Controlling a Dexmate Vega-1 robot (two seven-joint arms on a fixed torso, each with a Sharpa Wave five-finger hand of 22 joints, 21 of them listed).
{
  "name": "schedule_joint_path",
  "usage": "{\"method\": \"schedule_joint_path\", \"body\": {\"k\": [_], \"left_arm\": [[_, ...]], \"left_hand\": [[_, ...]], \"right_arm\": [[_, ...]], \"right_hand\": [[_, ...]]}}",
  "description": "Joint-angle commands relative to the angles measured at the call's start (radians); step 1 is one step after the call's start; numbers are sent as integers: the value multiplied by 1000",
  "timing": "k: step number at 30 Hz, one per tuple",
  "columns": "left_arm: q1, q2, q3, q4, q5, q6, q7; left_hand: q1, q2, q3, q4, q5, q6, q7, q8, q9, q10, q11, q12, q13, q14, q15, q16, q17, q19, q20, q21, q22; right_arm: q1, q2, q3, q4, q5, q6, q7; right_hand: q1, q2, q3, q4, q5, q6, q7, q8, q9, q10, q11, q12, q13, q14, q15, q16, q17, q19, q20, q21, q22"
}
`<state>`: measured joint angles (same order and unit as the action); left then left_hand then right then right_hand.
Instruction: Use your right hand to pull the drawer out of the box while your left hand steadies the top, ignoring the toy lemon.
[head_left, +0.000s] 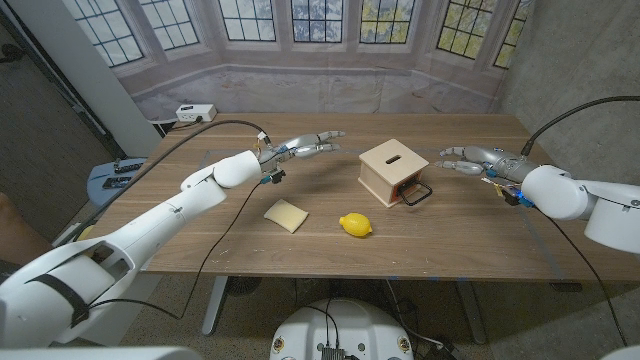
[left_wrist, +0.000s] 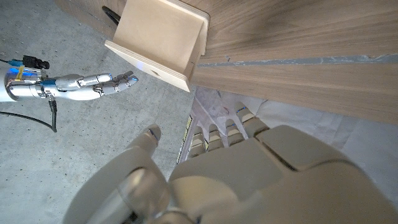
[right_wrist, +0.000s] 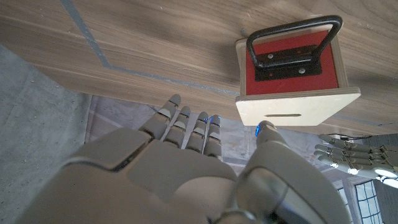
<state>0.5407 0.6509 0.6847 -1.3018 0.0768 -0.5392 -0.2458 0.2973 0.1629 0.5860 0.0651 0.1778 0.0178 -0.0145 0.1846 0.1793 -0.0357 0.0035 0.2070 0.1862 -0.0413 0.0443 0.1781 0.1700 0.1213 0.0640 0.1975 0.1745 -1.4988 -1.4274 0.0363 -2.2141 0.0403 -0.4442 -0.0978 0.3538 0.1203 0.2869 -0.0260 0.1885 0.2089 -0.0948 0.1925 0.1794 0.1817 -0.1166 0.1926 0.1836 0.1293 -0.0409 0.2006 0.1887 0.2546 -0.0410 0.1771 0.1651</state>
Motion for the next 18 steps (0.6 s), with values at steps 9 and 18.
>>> {"method": "schedule_joint_path", "body": {"k": [9,18], "left_arm": [[-74,-28,24,105,54,-104,-18],[-113,-51,41,167,72,-149,-23]], "left_hand": [[-19,0,0,14,0,-17,-12,-5,2,-11,-10,-4,3,-17,-9,-5,3,-10,-4,-5,2],[-29,-2,-3,21,2,-25,-14,-5,2,-19,-7,-7,3,-43,-7,-10,3,-33,-21,-12,2]], "right_arm": [[-119,142,109,-94,-260,-92,145],[-114,160,83,-136,-354,-142,195]], "right_hand": [[-18,-3,-4,4,5,4,-3,-1,1,-2,-7,-2,3,-1,-98,-3,1,-14,-2,4,3],[-34,-4,-9,11,6,6,-6,-1,1,-5,-13,-3,3,-5,-99,-4,2,-24,6,3,3]]}}
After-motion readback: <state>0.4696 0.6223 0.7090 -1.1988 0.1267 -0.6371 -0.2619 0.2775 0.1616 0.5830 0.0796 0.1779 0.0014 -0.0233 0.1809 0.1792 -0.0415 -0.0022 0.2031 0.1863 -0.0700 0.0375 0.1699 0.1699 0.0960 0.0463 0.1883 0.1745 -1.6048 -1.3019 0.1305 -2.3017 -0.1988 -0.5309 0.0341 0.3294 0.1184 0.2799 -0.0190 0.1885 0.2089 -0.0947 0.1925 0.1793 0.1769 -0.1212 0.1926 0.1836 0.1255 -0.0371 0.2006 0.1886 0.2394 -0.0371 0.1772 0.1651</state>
